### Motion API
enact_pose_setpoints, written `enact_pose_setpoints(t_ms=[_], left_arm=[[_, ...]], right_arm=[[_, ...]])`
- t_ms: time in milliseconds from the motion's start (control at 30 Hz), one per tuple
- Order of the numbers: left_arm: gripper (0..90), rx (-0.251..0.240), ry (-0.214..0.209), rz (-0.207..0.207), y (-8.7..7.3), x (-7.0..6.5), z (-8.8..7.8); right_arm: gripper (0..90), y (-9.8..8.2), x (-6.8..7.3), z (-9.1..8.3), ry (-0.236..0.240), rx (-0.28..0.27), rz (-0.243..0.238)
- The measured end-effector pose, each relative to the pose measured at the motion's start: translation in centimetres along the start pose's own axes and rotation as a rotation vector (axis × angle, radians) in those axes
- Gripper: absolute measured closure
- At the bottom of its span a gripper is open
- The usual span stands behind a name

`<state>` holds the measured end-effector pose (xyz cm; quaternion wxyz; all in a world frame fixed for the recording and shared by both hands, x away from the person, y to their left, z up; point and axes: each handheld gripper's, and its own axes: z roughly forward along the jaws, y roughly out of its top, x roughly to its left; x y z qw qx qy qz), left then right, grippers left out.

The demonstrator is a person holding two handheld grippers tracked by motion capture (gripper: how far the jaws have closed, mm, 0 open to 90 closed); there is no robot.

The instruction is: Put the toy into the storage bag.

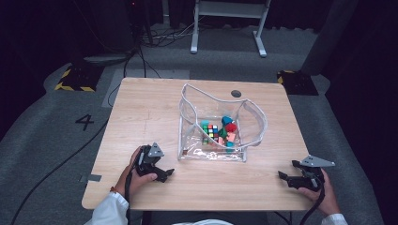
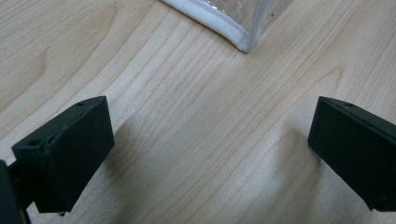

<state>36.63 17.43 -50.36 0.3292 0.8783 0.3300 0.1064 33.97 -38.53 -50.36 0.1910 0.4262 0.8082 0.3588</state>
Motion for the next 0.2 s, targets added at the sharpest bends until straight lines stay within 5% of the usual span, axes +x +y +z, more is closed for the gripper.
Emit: enact_pose_setpoints(t_ms=[200], left_arm=[[0.1, 0.0, -0.008, -0.002, 0.06, 0.05, 0.07]], right_arm=[[17.2, 0.02, -0.03, 0.02, 0.001, 0.001, -0.001]])
